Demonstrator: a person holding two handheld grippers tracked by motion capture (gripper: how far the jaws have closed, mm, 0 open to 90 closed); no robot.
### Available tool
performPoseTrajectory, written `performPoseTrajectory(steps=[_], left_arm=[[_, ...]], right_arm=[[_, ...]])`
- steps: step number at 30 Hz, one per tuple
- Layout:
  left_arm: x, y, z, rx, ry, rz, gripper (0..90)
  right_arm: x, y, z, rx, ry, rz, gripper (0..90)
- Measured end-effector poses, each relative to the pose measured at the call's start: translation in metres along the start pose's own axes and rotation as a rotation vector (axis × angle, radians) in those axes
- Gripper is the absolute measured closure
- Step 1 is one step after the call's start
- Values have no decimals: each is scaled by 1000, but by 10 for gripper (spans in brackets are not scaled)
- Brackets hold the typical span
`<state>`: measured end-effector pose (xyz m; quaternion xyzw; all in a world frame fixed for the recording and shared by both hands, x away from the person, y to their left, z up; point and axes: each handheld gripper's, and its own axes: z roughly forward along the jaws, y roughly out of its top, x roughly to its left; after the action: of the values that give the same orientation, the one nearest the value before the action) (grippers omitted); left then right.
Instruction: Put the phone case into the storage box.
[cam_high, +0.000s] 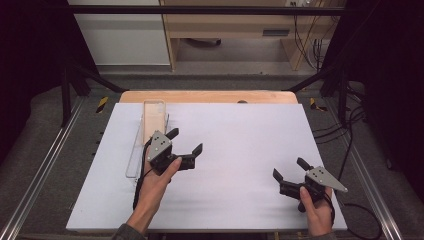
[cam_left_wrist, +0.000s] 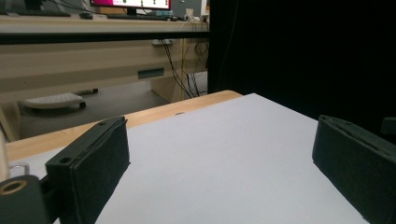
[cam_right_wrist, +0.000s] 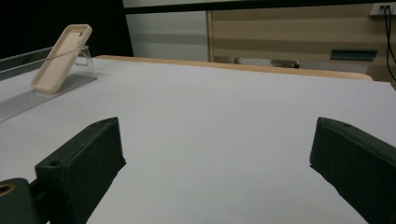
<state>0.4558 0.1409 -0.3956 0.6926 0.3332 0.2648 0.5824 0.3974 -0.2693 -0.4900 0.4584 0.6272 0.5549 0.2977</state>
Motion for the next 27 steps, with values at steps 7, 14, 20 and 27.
performPoseTrajectory(steps=[7, 14, 20, 27], left_arm=[[0, 8, -15, -8, 6, 12, 31], [0, 16, -29, -21, 11, 25, 31], [2, 19, -38, -29, 18, 34, 31], [6, 19, -49, -32, 31, 48, 31]], right_arm=[[2, -1, 1, 10, -2, -7, 29], [4, -1, 3, 20, 2, -15, 29], [5, -1, 3, 26, 3, -16, 30], [5, -1, 3, 28, 2, -15, 30]])
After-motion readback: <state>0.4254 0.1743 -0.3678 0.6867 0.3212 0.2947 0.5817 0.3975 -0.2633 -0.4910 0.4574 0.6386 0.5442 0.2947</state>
